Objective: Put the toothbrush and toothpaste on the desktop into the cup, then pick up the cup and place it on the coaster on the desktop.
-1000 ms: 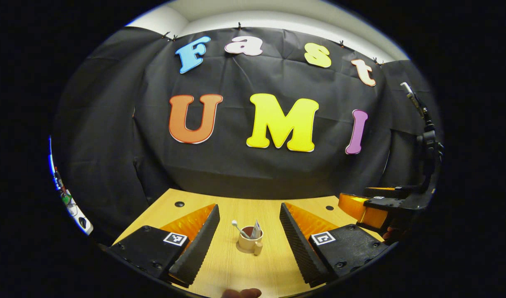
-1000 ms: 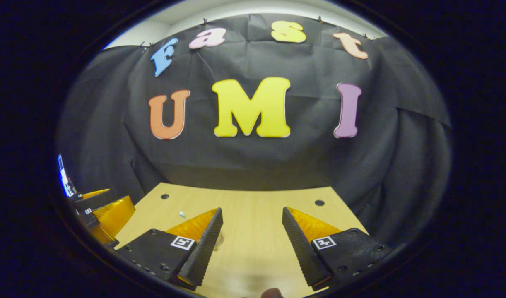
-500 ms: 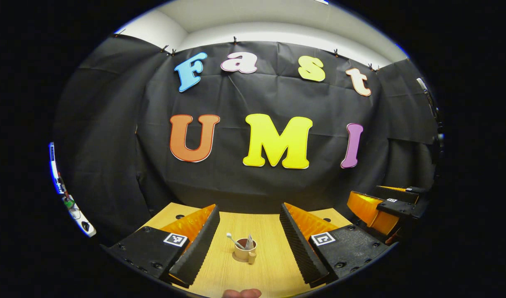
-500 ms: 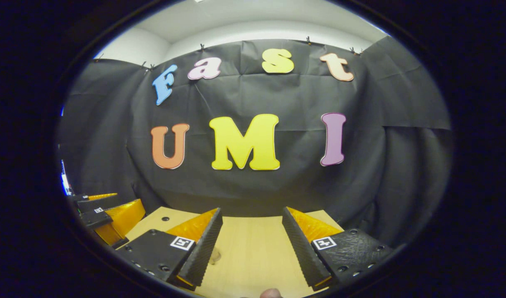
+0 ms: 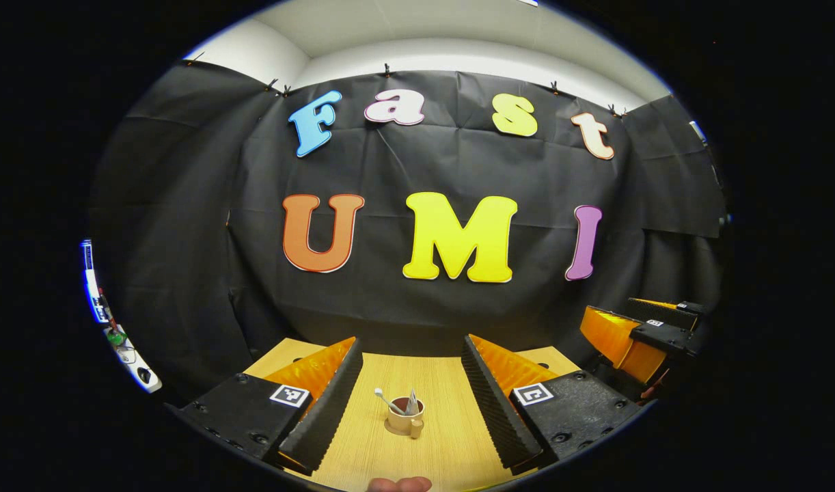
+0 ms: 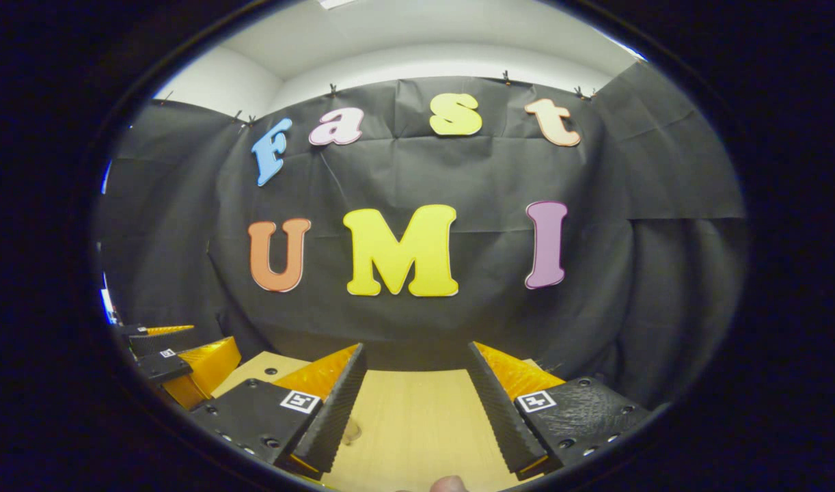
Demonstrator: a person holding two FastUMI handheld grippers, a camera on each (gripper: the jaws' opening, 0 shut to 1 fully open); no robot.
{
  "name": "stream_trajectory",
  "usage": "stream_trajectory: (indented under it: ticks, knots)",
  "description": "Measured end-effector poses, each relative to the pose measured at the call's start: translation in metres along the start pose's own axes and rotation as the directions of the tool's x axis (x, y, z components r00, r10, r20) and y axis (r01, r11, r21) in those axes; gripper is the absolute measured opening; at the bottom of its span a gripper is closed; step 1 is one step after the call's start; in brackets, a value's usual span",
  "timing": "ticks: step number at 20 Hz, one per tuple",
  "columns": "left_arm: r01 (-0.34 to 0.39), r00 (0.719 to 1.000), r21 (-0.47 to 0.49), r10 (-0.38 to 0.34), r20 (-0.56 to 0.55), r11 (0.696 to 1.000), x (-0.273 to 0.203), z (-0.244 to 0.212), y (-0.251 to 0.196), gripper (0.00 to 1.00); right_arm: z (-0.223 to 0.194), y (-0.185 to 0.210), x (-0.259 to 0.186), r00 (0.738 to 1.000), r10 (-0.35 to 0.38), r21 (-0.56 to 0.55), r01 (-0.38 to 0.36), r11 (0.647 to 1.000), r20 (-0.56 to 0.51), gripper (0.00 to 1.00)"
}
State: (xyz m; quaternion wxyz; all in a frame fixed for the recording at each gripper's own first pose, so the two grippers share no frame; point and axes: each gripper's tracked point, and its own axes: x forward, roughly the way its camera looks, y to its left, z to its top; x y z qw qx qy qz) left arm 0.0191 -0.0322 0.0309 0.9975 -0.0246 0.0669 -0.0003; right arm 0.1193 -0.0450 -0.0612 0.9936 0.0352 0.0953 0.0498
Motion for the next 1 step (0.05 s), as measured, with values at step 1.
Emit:
stream_trajectory:
  ticks: [1]
  knots:
    - [-0.002, 1.000, -0.001, 0.002, -0.003, 1.000, 0.0003, -0.0006, 0.0002, 0.92, -0.0003, 0.0010, 0.0005, 1.000, 0.005, 0.000, -0.005, 1.000, -0.004, 0.89]
